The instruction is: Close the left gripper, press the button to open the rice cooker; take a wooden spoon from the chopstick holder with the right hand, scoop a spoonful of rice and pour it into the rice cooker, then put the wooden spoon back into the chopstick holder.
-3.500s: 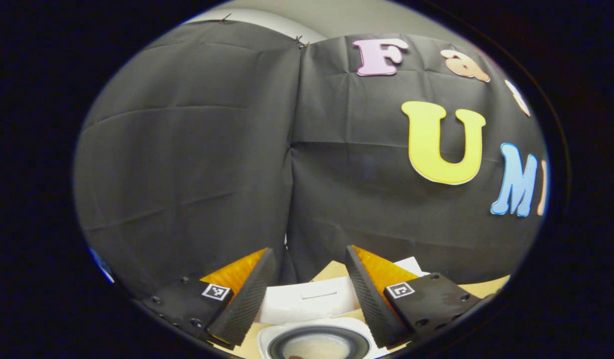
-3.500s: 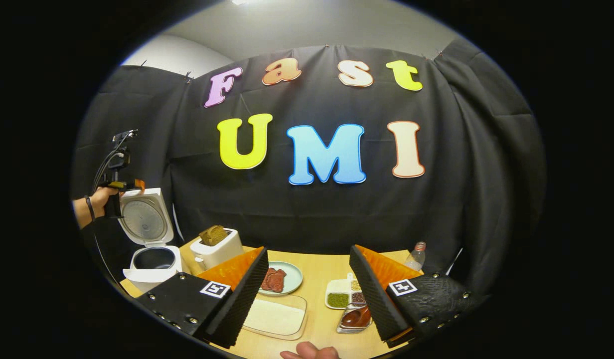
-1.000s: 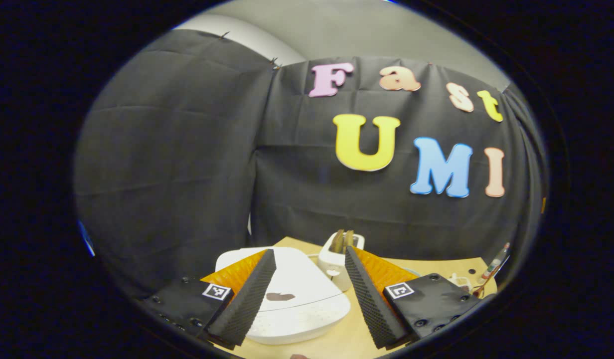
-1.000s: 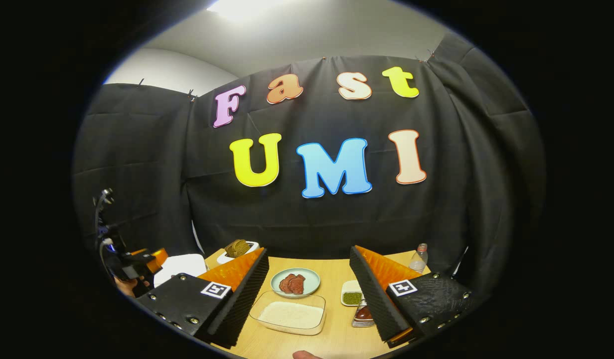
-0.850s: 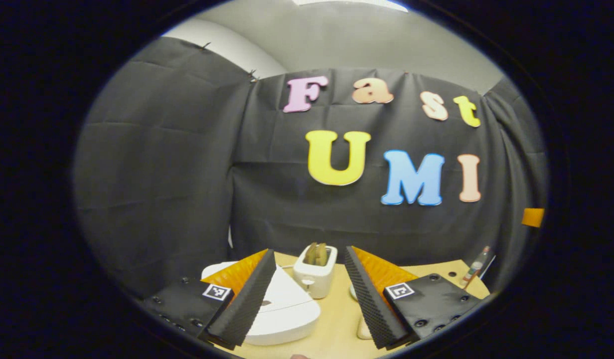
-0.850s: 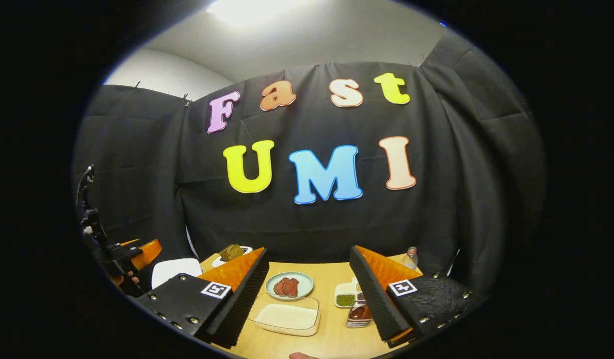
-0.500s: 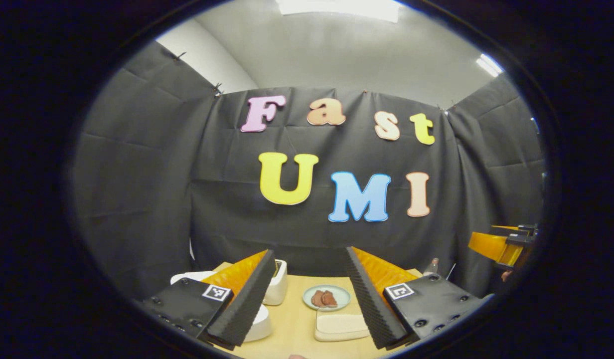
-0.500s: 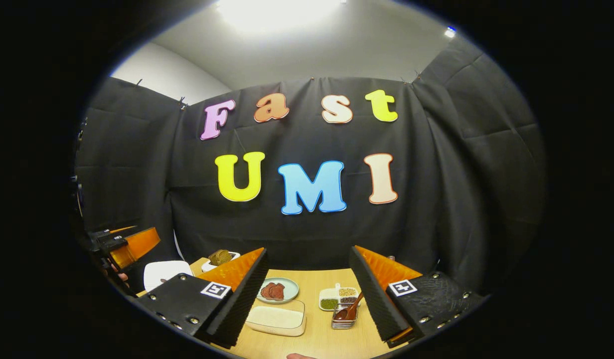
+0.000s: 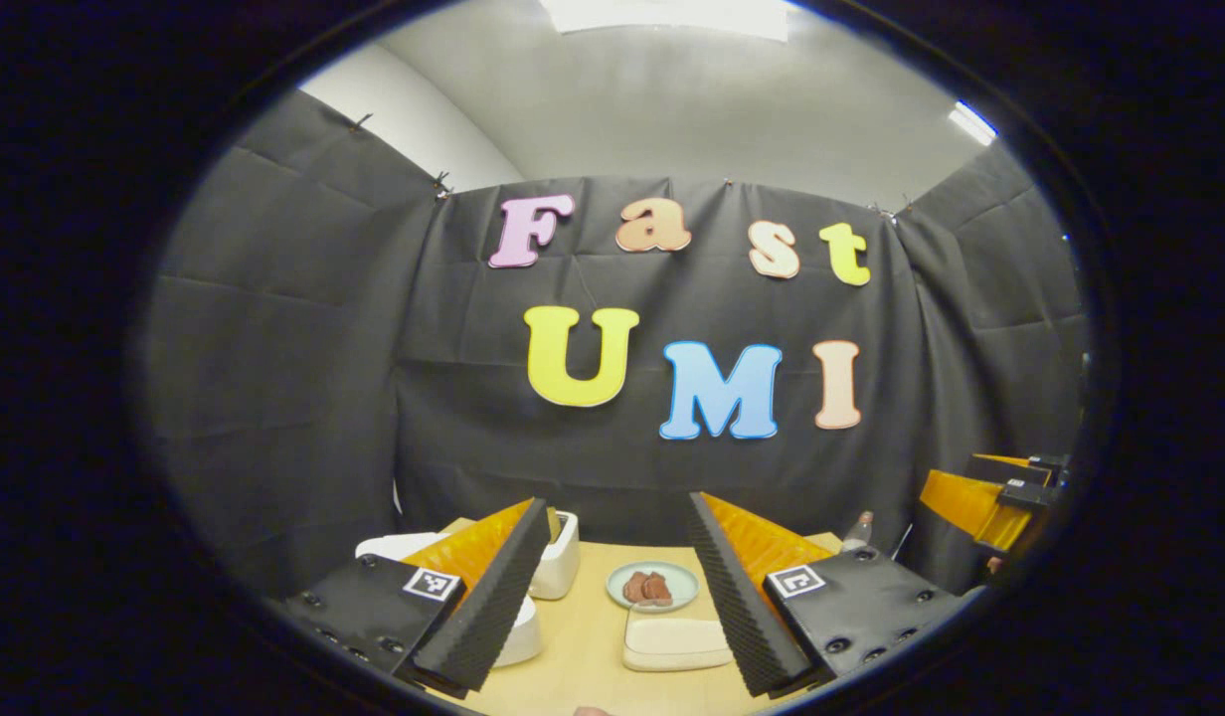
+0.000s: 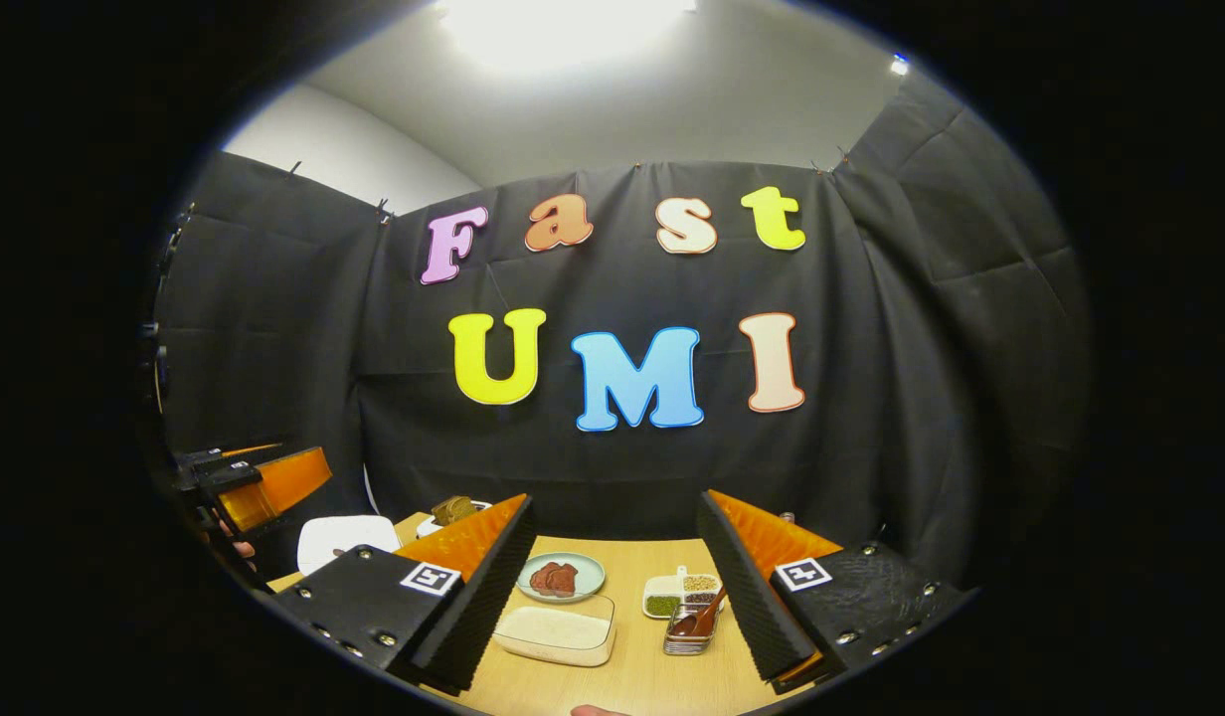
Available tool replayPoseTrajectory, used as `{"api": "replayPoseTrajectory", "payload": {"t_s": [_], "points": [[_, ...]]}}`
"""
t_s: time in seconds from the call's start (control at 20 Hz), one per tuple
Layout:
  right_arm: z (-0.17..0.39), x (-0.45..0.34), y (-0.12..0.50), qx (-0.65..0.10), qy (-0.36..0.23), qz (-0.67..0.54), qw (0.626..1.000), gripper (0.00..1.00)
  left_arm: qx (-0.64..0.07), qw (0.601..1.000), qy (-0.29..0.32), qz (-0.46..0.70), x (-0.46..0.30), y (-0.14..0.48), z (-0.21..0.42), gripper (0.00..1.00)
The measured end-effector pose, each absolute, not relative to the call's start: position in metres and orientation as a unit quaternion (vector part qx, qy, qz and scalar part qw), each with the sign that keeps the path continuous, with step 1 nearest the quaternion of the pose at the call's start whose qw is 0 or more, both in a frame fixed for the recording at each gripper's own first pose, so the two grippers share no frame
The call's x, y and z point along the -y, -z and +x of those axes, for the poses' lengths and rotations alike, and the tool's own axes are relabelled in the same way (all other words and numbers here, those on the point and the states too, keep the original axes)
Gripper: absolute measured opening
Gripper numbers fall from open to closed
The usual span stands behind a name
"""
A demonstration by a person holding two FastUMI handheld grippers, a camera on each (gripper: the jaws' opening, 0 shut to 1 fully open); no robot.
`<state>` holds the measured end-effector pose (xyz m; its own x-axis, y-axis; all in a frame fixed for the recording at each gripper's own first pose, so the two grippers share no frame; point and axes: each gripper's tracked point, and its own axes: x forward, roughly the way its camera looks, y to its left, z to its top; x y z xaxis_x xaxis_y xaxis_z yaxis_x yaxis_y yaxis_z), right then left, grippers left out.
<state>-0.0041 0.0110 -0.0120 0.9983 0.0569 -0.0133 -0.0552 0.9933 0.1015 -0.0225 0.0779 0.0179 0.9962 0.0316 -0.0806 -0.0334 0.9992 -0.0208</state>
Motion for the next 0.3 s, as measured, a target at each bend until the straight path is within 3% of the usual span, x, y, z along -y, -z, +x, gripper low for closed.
{"api": "replayPoseTrajectory", "payload": {"t_s": [0.3], "points": [[0.002, 0.003, 0.016, -0.018, -0.033, 0.062, 0.997, 0.99, -0.031, 0.999, -0.035, -0.013, -0.068, -0.020, -0.024, 0.96]]}}
